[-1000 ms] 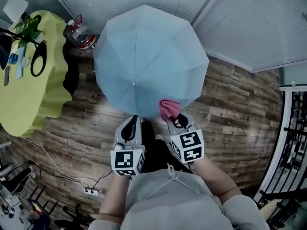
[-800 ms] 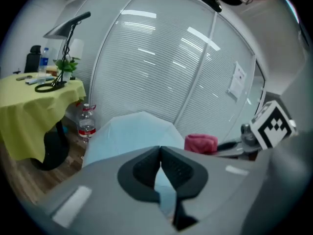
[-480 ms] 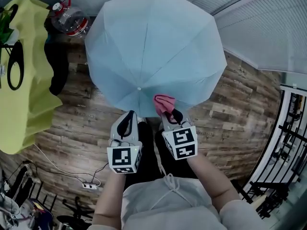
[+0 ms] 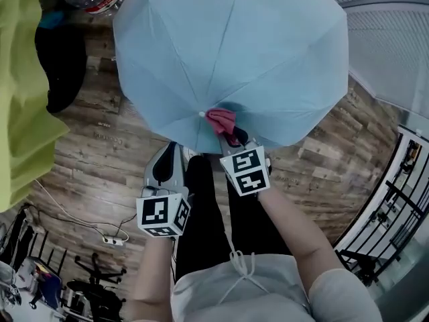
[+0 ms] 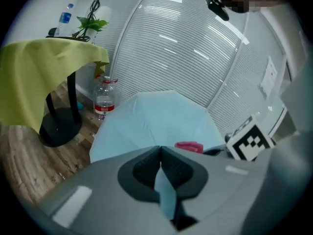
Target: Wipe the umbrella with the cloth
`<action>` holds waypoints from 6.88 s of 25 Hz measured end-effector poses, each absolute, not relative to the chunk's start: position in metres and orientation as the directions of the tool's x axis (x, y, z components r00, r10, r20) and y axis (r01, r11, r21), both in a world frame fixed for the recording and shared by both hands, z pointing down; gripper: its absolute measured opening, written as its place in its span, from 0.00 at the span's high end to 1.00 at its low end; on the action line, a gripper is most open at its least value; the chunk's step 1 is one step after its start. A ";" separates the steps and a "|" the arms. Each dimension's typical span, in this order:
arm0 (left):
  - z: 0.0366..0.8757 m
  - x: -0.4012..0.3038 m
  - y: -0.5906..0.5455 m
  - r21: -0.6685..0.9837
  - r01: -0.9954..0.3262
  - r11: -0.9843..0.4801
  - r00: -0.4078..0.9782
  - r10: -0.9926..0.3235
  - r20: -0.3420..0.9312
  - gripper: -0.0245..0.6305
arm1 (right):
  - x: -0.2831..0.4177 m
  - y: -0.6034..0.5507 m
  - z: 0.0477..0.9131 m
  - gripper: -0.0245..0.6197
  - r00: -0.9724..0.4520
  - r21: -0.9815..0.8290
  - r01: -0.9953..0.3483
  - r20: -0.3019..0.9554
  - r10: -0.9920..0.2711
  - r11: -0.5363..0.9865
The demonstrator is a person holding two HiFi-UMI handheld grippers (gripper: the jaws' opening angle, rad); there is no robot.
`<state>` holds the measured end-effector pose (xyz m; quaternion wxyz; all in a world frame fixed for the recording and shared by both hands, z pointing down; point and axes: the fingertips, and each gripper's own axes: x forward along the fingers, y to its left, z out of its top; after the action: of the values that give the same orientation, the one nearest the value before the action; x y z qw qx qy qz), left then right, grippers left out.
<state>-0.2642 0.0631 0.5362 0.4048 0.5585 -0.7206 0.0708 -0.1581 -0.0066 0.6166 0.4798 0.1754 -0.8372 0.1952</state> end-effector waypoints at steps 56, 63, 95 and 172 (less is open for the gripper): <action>0.554 -0.084 -0.077 0.292 -0.954 0.065 0.127 -0.795 0.593 0.95 | -0.011 -0.172 0.617 0.87 -0.475 -0.187 -0.538 0.873 -0.113 0.822; 0.551 -0.051 -0.101 0.325 -0.945 0.034 0.171 -0.797 0.580 0.95 | 0.023 -0.203 0.609 0.87 -0.467 -0.180 -0.573 0.874 -0.138 0.799; 0.558 0.031 -0.172 0.295 -0.949 -0.106 0.276 -0.730 0.625 0.95 | 0.179 -0.331 0.647 0.87 -0.258 0.024 -0.628 0.937 -0.237 0.778; 0.568 -0.143 0.058 0.326 -0.931 0.163 0.082 -0.778 0.623 0.95 | -0.053 -0.046 0.672 0.87 -0.440 -0.138 -0.578 0.883 -0.165 0.804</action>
<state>-0.1427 0.0585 0.5683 0.3653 0.6383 -0.6694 0.1045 -0.0531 -0.0455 0.6720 0.4784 0.2263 -0.8205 0.2160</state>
